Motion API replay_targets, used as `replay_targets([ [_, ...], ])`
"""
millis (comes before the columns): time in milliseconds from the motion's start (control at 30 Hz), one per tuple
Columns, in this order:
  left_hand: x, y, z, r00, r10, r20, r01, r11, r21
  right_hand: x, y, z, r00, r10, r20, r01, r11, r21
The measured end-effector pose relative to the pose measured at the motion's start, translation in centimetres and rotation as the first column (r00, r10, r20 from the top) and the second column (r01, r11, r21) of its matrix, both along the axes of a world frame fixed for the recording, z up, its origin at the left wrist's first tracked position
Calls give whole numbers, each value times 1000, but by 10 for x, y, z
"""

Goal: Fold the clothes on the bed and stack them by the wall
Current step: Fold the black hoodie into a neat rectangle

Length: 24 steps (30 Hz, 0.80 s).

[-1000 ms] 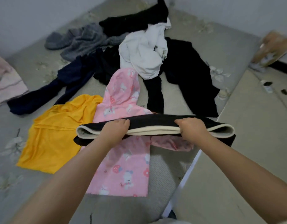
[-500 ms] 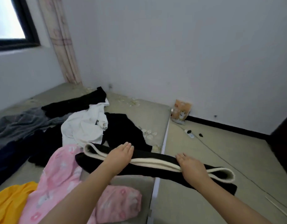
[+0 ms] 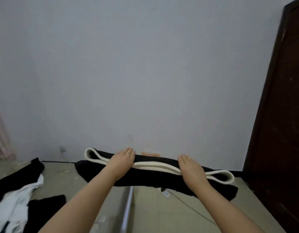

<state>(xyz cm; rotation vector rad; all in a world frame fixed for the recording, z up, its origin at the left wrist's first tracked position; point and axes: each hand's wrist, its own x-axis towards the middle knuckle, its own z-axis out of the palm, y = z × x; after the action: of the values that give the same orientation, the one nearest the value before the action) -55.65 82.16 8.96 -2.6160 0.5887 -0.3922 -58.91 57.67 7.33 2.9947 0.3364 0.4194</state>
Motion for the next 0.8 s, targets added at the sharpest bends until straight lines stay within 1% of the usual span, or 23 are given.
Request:
replay_targets([
  [33,19,-4,4,999,-2,34,2,1000,14,22,-7,5,1000,-2,-5,2,1000,-4],
  [100,57,-9,17,997,25,68,-26,1000,4,66,-14,14,999,14,47,-13,1000,-28],
  [233,140,-5,32,990,102,99,-102,995,1,160,-12,24,994,48,101,-42,997,-67],
  [367,251,6,35,986,88,143,-96,994,46,277,-2,28,989,60,136,-47,994,-96],
  [433,312,9,39,988,74,137,-81,995,50,335,1,30,990,57,131,-44,994,-105],
  [567,429,8,43,994,29,107,-30,1000,10,440,0,37,997,9,81,0,994,-112],
  [733,554,-4,50,994,-2,107,5,999,-32,556,-11,55,996,-30,80,40,992,-121],
  [800,605,-9,47,995,-4,102,7,1000,-31,609,-16,57,998,-30,54,37,989,-143],
])
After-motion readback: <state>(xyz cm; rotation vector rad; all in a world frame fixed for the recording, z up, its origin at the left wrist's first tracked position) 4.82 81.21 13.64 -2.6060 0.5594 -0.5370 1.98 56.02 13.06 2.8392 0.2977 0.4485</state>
